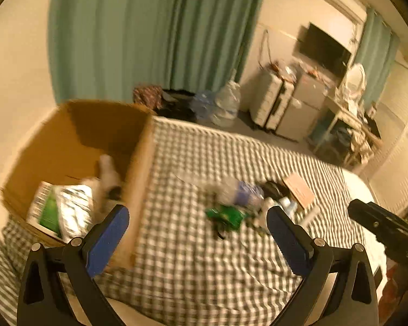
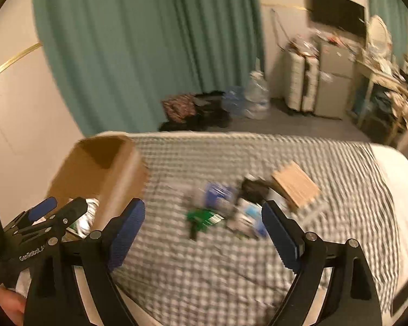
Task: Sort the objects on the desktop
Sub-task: 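Grasp the green snack bag with the left tool while the right tool grasps the Vinda tissue pack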
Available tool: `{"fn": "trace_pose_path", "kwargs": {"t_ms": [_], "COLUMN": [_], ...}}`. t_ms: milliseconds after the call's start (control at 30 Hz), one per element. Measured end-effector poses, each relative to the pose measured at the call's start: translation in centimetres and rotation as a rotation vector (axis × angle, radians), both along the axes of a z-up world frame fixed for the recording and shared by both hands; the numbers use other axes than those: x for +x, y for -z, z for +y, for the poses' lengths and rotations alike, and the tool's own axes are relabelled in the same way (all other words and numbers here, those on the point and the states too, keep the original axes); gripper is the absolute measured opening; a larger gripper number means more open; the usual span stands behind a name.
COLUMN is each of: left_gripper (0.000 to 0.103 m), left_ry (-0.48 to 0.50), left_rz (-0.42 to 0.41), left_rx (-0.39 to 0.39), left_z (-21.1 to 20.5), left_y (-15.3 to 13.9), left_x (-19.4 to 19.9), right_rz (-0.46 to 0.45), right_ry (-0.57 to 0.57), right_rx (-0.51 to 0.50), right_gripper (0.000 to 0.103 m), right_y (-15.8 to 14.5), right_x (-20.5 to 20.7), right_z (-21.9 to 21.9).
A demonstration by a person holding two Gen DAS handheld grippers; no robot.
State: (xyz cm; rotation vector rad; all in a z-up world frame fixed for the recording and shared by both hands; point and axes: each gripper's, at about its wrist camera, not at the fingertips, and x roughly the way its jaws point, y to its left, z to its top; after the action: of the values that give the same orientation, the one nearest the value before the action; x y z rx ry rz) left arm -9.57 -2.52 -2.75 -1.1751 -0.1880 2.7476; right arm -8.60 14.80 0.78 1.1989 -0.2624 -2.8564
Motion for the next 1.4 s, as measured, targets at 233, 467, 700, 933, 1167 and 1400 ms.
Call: {"fn": "trace_pose_path", "kwargs": {"t_ms": [233,467,700,933,1167,1400], "left_gripper": [0.103,0.103,0.103,0.103,0.103,0.103], "left_ry": [0.107,0.136,0.163,0.21,0.183,0.075], "left_rz": [-0.051,-0.102,-0.088,-0.112,-0.159,-0.128], "left_rx": [-0.117,-0.19,-0.246,-0.281,-0.279,-0.284], "left_z": [6.3,8.4,10.0,11.3,9.9,7.7], "left_y": [4.9,10.1,13.6,16.0,17.7,17.2], "left_x": [-1.3,-3.9,-7.5,-10.3,-11.1,-10.9], "right_rz": [-0.061,-0.147,-0.202,-0.224,-0.28,-0.279], "right_ry": [0.083,0.11,0.108,0.124,0.126,0.132], "right_rx": [-0.035,-0.087,-0.076,-0.102,-0.147,-0.045], "right_gripper": [0.088,0.088,0.088,0.081,0.061,0.061], "right_y": [4.3,9.9,13.6,15.3,17.8,17.1], "right_x": [0.5,-1.7,-5.8,-9.9,-10.1,-8.7], "right_z": [5.6,7.6,8.0,9.1,10.2,10.1]}}
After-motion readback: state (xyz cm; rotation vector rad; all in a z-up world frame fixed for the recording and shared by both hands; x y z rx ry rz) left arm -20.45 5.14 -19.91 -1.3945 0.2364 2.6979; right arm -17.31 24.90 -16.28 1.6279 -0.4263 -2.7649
